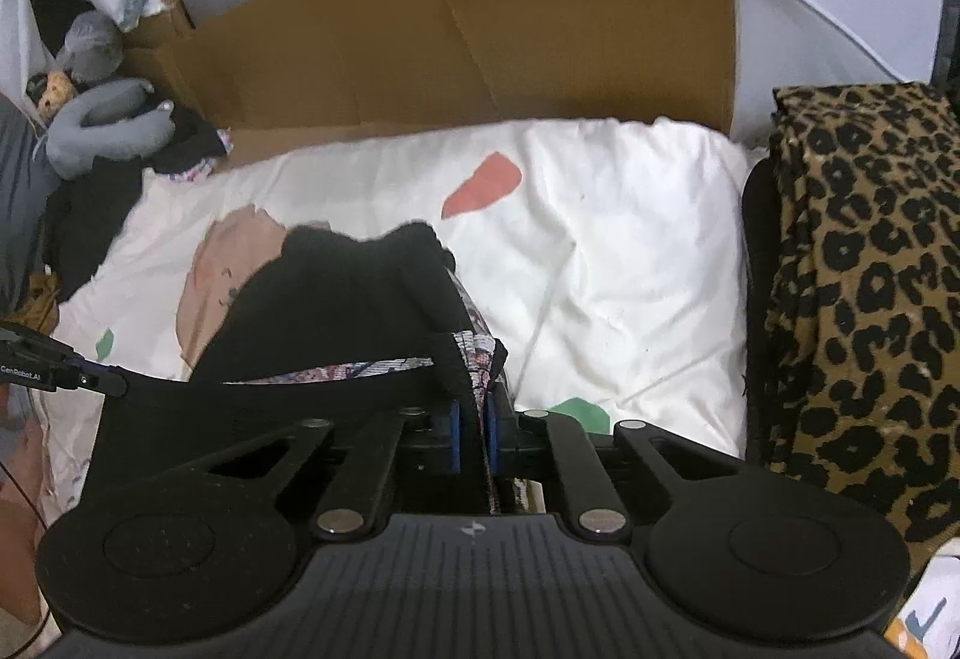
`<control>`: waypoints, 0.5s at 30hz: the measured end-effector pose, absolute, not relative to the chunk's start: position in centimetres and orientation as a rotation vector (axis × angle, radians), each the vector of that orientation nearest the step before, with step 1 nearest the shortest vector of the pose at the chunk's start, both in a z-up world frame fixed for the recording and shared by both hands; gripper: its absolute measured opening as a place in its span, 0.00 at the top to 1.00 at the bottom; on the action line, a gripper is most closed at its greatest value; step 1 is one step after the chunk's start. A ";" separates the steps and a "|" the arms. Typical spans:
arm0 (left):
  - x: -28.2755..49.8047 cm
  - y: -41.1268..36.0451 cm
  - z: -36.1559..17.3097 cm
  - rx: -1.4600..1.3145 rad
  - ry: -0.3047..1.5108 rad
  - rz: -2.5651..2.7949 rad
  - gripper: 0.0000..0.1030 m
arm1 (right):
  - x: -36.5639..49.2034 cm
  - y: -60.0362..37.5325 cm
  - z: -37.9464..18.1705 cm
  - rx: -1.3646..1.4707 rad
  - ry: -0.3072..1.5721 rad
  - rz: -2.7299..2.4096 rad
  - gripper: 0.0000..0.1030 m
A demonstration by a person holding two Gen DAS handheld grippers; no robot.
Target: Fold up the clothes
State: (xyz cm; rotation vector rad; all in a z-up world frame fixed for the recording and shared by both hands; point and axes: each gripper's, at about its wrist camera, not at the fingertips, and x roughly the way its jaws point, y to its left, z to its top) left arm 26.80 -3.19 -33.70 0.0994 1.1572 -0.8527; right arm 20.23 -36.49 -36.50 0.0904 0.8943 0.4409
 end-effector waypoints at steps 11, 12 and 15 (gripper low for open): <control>28.3 -4.2 -30.3 0.094 1.082 -0.847 0.94 | 19.8 -36.5 -33.0 0.073 0.841 0.405 0.94; 28.5 -4.4 -30.1 0.099 1.069 -0.847 0.94 | 19.9 -36.5 -32.7 0.071 0.836 0.398 0.94; 29.2 -5.3 -29.3 0.109 1.036 -0.847 0.94 | 20.3 -36.3 -32.3 0.067 0.821 0.377 0.94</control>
